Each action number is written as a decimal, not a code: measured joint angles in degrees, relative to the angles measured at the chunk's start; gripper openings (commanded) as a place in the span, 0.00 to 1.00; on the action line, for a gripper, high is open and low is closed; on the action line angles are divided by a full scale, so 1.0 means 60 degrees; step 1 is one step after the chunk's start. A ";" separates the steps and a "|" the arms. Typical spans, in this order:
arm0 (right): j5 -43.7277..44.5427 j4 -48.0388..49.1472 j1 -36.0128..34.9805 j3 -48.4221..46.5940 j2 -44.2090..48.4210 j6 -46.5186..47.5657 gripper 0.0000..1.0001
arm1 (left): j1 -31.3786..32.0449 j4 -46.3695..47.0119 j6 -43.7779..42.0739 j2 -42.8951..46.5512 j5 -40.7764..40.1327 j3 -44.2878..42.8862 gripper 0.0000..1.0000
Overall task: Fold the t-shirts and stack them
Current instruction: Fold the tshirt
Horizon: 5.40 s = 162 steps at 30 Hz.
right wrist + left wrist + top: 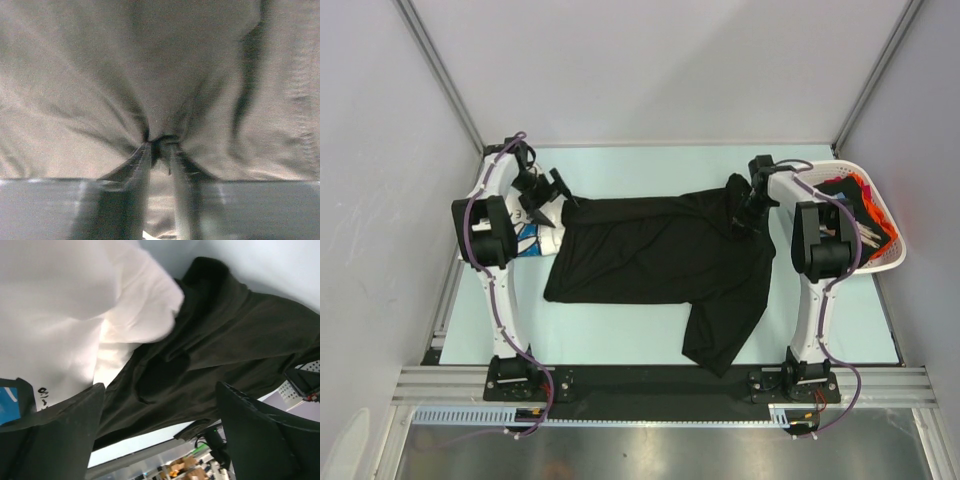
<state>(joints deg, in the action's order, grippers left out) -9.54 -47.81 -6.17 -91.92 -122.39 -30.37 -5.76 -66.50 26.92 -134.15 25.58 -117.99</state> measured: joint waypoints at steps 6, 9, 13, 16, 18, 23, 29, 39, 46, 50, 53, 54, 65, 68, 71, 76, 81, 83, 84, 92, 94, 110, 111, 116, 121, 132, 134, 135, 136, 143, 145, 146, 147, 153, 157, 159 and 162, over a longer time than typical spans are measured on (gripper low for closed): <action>-0.0033 -0.0656 -0.0237 -0.0645 -0.0124 0.0036 0.99 | -0.0004 -0.0244 -0.0015 0.0055 -0.0018 0.0401 1.00; 0.0430 -0.0885 -0.0393 -0.0965 0.0026 0.0127 1.00 | -0.0004 -0.0262 -0.0018 0.0277 -0.0025 0.0375 1.00; 0.1118 -0.0871 -0.0364 -0.1749 0.0557 0.0302 1.00 | -0.0004 -0.0106 0.0000 0.0623 0.0036 -0.0157 1.00; 0.1657 -0.0565 -0.0317 -0.2284 0.0965 0.0503 1.00 | 0.0033 0.0233 0.0087 0.0707 0.0270 -0.0776 1.00; 0.1891 -0.0375 -0.0277 -0.2426 0.1078 0.0594 1.00 | 0.0095 0.0495 0.0175 0.0678 0.0437 -0.1147 1.00; 0.2346 0.0044 -0.0189 -0.2688 0.0707 0.0903 1.00 | 0.0463 0.0900 0.0339 0.0146 0.0980 -0.2153 1.00; 0.2714 0.0539 -0.0189 -0.2852 -0.0313 0.1271 1.00 | 0.1220 0.1344 0.0550 -0.1060 0.1530 -0.2408 1.00; 0.3107 0.1104 -0.0310 -0.3512 -0.1228 0.1610 0.89 | 0.1552 0.1209 0.0386 -0.1683 0.1803 -0.2317 0.92; 0.2871 0.1399 -0.0331 -0.3898 -0.1483 0.1599 0.35 | 0.1479 0.1005 0.0149 -0.1687 0.1738 -0.2047 0.00; 0.2670 0.1457 -0.0335 -0.4095 -0.1596 0.1585 0.27 | 0.1475 0.0761 0.0007 -0.1865 0.1719 -0.1741 0.00; 0.2550 0.1461 -0.0335 -0.4113 -0.1606 0.1581 0.17 | 0.1475 0.0616 -0.0004 -0.2044 0.1628 -0.1581 0.00; 0.2514 0.1457 -0.0335 -0.4113 -0.1606 0.1581 0.07 | 0.1475 0.0521 0.0000 -0.2113 0.1610 -0.1552 0.00; 0.2466 0.1432 -0.0259 -0.4113 -0.1676 0.1588 0.00 | 0.1439 0.0164 0.0168 -0.2033 0.2317 -0.1679 1.00; 0.2798 0.1300 -0.0208 -0.4113 -0.1694 0.1585 0.00 | 0.1486 0.0098 0.0164 -0.1949 0.2098 -0.1683 1.00; 0.3224 0.1100 -0.0051 -0.4073 -0.1694 0.1570 0.00 | 0.1472 0.0018 0.0164 -0.1949 0.2040 -0.1683 1.00; 0.3982 0.0998 0.0452 -0.3493 -0.1676 0.1519 0.00 | 0.1468 -0.0004 0.0164 -0.1949 0.2029 -0.1683 1.00; 0.4360 0.0805 0.0750 -0.3166 -0.1676 0.1388 0.02 | 0.1468 -0.0007 0.0164 -0.1949 0.2029 -0.1683 1.00; 0.4346 0.0801 0.0754 -0.3166 -0.1676 0.1351 0.16 | 0.1468 -0.0007 0.0160 -0.1949 0.2029 -0.1683 1.00; 0.4331 0.0801 0.0750 -0.3169 -0.1676 0.1337 0.20 | 0.1468 -0.0007 0.0160 -0.1949 0.2029 -0.1683 1.00; 0.3974 0.0831 0.0678 -0.2586 -0.1053 0.1067 0.76 | 0.1468 -0.0007 0.0149 -0.1949 0.2044 -0.1683 0.99; 0.3891 0.0809 0.0685 -0.2135 -0.0521 0.1024 0.75 | 0.1464 -0.0007 0.0146 -0.1949 0.2051 -0.1683 1.00; 0.0772 0.2798 0.1574 0.1475 0.1814 -0.0798 0.60 | 0.1457 0.0025 0.0062 -0.1927 0.2116 -0.1625 1.00; 0.0481 0.2987 0.1643 0.1672 0.1789 -0.0998 0.60 | 0.1457 0.0033 0.0047 -0.1923 0.2116 -0.1610 1.00; -0.0605 0.3934 0.1756 0.2065 0.1701 -0.1694 0.60 | 0.1457 0.0102 0.0000 -0.1865 0.2124 -0.1508 1.00; -0.1188 0.4696 0.1763 0.2328 0.1668 -0.2171 0.57 | 0.1457 0.0171 -0.0007 -0.1803 0.2124 -0.1402 1.00; -0.1071 0.4346 0.1759 0.1945 0.1483 -0.2251 0.57 | 0.1457 0.0208 -0.0011 -0.1770 0.2102 -0.1351 1.00; -0.0809 0.3905 0.1756 0.1698 0.1446 -0.2116 0.56 | 0.1457 0.0208 -0.0007 -0.1770 0.2098 -0.1351 1.00; -0.0688 0.3723 0.1759 0.1585 0.1432 -0.2055 0.56 | 0.1457 0.0208 -0.0011 -0.1770 0.2098 -0.1351 1.00; -0.0579 0.3563 0.1756 0.1494 0.1432 -0.1996 0.56 | 0.1457 0.0208 -0.0011 -0.1770 0.2098 -0.1351 1.00; -0.0040 0.2943 0.1665 0.1140 0.1275 -0.1752 0.56 | 0.1457 0.0204 -0.0011 -0.1767 0.2095 -0.1351 1.00; 0.0069 0.2856 0.1606 0.1031 0.1118 -0.1698 0.55 | 0.1457 0.0208 -0.0011 -0.1767 0.2095 -0.1351 0.99; 0.0117 0.2798 0.1555 0.0962 0.1035 -0.1665 0.54 | 0.1457 0.0208 -0.0011 -0.1767 0.2095 -0.1351 1.00; 0.0164 0.2750 0.1501 0.0889 0.0969 -0.1643 0.54 | 0.1457 0.0204 -0.0011 -0.1767 0.2091 -0.1351 1.00; 0.0401 0.2554 0.1209 0.0623 0.0623 -0.1446 0.40 | 0.1457 0.0204 -0.0011 -0.1767 0.2087 -0.1351 0.99; 0.0397 0.2521 0.1162 0.0583 0.0466 -0.1388 0.05 | 0.1457 0.0204 -0.0011 -0.1767 0.2084 -0.1351 1.00; 0.0379 0.2514 0.1162 0.0576 0.0444 -0.1424 0.00 | 0.1457 0.0200 -0.0011 -0.1767 0.2084 -0.1351 1.00; 0.0382 0.2452 0.1162 0.0397 0.0444 -0.1435 0.00 | 0.1457 0.0200 -0.0011 -0.1767 0.2058 -0.1351 1.00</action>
<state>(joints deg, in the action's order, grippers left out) -7.25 -33.10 0.80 -89.54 -119.72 -38.98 2.98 -65.30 26.85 -144.75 37.93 -126.10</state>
